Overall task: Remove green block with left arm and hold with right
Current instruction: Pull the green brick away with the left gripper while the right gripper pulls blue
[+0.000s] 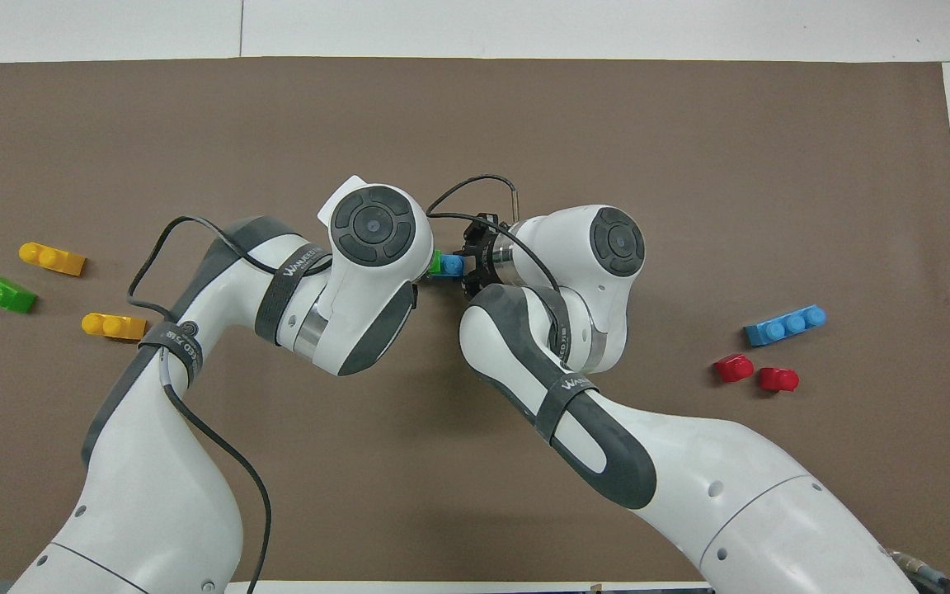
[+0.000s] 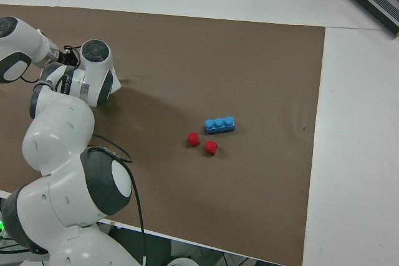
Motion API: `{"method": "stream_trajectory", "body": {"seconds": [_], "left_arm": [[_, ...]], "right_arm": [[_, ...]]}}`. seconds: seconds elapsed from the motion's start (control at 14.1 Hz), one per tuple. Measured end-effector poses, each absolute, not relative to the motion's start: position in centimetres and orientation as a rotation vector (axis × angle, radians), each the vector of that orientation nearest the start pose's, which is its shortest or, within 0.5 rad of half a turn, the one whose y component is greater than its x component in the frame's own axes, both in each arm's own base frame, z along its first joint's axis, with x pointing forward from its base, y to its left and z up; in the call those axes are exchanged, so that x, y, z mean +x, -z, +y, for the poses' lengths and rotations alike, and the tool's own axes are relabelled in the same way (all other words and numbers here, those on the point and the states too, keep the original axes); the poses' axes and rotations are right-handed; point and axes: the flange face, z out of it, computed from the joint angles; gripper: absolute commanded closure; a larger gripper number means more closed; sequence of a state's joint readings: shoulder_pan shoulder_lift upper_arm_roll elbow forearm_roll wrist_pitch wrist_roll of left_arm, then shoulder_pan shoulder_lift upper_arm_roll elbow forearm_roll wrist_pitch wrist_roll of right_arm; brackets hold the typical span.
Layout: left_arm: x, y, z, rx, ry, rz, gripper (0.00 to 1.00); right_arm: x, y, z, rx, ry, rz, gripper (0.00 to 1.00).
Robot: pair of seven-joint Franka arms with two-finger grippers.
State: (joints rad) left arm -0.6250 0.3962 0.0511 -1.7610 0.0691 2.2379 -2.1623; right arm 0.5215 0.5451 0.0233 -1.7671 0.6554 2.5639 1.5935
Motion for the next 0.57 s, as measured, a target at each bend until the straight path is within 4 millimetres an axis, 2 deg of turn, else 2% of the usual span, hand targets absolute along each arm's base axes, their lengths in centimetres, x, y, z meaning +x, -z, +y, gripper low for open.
{"method": "stream_trajectory", "body": {"seconds": [0.14, 0.28, 0.43, 0.57], "left_arm": [[55.4, -35.1, -35.8, -2.294, 0.145, -2.236, 1.0], [55.4, -36.3, -35.5, -2.291, 0.147, -2.243, 1.0], [55.8, -39.5, -34.1, -2.278, 0.161, -2.279, 1.0], [56.4, -43.2, -31.4, -2.272, 0.172, -2.294, 1.0]], "right_arm": [[59.0, -27.8, 34.5, -1.914, -0.361, 1.904, 1.0], [59.1, -28.1, 34.7, -1.911, -0.357, 1.898, 1.0], [58.9, -27.8, 34.7, -1.914, -0.36, 1.901, 1.0], [59.0, -27.8, 34.6, -1.914, -0.36, 1.902, 1.0]]}}
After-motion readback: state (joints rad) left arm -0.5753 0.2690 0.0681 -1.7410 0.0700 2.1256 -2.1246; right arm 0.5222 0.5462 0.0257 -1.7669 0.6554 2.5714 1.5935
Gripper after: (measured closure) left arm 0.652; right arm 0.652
